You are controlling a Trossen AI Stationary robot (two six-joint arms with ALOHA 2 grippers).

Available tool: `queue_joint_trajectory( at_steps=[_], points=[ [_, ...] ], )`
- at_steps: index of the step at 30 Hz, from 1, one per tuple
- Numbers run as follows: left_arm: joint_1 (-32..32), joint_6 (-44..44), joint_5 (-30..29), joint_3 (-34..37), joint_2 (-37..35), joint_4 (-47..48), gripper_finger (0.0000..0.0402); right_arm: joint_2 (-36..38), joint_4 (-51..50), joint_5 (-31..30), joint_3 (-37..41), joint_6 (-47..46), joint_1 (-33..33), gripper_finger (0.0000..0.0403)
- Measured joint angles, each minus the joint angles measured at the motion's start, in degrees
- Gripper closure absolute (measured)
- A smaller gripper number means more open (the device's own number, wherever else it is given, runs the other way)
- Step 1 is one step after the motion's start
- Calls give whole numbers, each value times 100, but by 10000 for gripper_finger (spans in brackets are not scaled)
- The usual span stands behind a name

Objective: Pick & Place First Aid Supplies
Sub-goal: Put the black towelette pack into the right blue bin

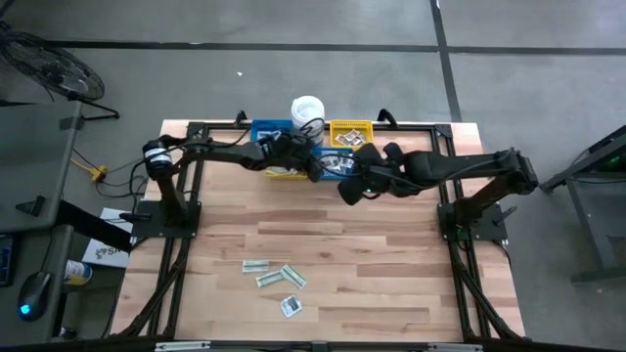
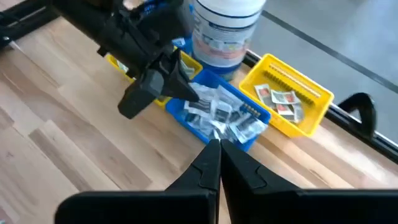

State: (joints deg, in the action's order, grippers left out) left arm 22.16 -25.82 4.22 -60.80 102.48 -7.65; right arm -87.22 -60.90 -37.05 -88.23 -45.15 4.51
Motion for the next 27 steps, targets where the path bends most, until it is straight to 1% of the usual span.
queue_joint_trajectory(
  at_steps=[4, 8, 11, 18, 20, 22, 27],
  points=[
    [-5, 156, -89, -159, 189, 169, 398, 70, -262, -55, 0, -133, 67, 400],
    [-28, 162, -293, -192, 205, 349, 379, 70, -373, -62, 0, -135, 123, 401],
    [-48, 301, -423, -190, 205, 372, 357, 70, -395, -68, 0, -135, 153, 399],
    [-136, 312, -345, -189, 203, 371, 285, 70, -567, -11, 0, -104, 155, 401],
    [-169, 312, -327, -187, 135, 478, 269, 70, -643, -6, 0, -96, 166, 399],
    [-214, 310, -329, -187, 29, 562, 261, 70, -732, -10, 0, -93, 194, 399],
    [-272, 312, -411, -187, -362, 1233, 257, 68, -885, -7, 0, -91, 336, 402]
  ],
)
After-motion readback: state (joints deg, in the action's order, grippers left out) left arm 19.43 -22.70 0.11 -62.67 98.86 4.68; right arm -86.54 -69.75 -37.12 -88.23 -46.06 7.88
